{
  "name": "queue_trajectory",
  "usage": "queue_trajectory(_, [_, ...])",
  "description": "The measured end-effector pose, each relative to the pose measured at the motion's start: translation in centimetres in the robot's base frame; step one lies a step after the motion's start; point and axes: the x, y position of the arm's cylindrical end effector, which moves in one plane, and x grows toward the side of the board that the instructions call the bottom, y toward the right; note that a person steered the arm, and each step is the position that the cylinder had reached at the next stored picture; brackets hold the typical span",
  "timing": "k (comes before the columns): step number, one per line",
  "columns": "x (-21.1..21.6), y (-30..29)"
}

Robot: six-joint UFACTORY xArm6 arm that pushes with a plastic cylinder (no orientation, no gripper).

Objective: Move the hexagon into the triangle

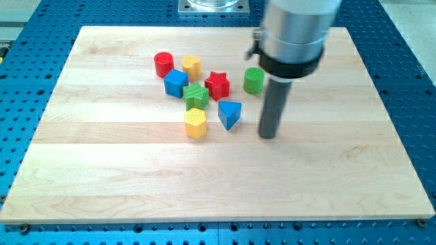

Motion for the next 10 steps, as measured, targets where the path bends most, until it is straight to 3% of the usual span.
queue_trajectory(2, [1.9,-11.4])
queue_trajectory(4, [1.8,-15.1])
queue_trajectory(6, [3.7,-16.3])
queue_trajectory(7, [0.5,-16.5])
queue_trajectory(9, [-0.8,-15.0])
queue_trajectory(10, [-1.0,-10.8])
